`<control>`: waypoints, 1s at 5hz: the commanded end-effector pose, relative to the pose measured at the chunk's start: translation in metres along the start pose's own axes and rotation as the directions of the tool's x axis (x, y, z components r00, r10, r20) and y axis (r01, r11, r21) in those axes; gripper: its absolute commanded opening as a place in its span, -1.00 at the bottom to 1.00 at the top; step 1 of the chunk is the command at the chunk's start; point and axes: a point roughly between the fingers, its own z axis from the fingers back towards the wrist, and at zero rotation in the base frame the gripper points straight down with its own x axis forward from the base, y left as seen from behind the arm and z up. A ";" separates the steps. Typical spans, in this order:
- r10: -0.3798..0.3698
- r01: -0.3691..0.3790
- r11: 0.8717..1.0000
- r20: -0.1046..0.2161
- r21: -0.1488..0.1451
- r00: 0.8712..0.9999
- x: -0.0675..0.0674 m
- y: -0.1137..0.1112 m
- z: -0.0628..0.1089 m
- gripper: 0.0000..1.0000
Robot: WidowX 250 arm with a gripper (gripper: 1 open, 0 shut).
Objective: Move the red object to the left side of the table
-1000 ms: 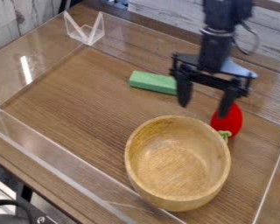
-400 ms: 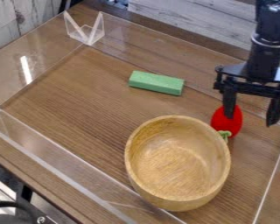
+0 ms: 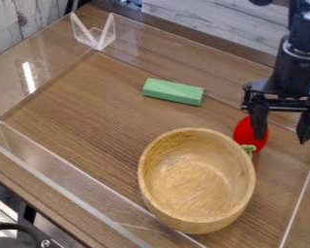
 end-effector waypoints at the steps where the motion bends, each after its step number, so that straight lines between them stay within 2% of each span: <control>1: 0.023 -0.022 0.999 0.039 -0.033 0.999 0.010 -0.010 0.009 1.00; 2: 0.055 -0.054 0.998 0.046 -0.029 0.997 0.019 -0.011 0.005 1.00; 3: 0.094 -0.093 0.995 0.051 -0.023 0.994 0.036 -0.002 -0.006 1.00; 5: 0.157 -0.155 0.987 0.070 -0.033 0.985 0.066 0.017 -0.019 1.00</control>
